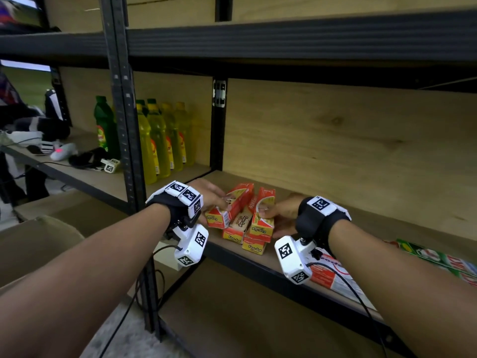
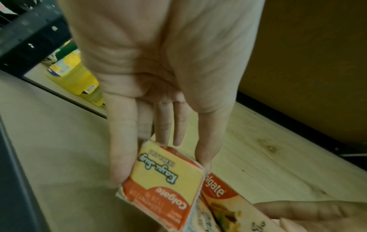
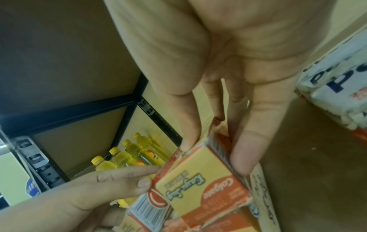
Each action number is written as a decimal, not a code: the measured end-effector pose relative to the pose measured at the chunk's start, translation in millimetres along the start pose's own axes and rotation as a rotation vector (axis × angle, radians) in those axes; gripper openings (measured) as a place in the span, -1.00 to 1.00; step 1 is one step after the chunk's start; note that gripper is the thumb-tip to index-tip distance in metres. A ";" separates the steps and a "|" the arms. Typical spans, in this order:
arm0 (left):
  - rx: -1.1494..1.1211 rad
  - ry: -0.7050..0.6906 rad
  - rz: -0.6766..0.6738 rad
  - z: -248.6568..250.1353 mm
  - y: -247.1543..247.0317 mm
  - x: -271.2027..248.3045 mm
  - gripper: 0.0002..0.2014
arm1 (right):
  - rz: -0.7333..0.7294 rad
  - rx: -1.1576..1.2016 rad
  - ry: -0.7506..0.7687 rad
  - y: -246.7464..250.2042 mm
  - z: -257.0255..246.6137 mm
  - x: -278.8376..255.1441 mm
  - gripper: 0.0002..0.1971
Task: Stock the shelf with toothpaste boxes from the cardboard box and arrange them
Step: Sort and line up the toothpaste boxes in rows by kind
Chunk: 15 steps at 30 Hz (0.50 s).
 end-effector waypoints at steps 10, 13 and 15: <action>0.127 -0.001 0.201 -40.2 26.3 18.3 -0.59 | -0.074 0.092 0.038 -27.1 -25.4 21.2 -0.90; 0.153 -0.009 0.228 -49.6 31.0 26.4 -0.62 | -0.109 0.090 0.072 -45.0 -37.7 32.9 -0.85; 0.166 -0.004 0.246 -57.2 34.1 33.0 -0.64 | -0.124 0.125 0.098 -53.5 -44.3 39.9 -0.84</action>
Point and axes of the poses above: each hand's wrist, its own x-axis towards the middle knuckle, its own y-axis out of the back of the hand, z = x × y, the point moved 5 cm from there along x, towards the middle knuckle, and after that the axes turned 7 degrees about z, right-handed, at the moved point
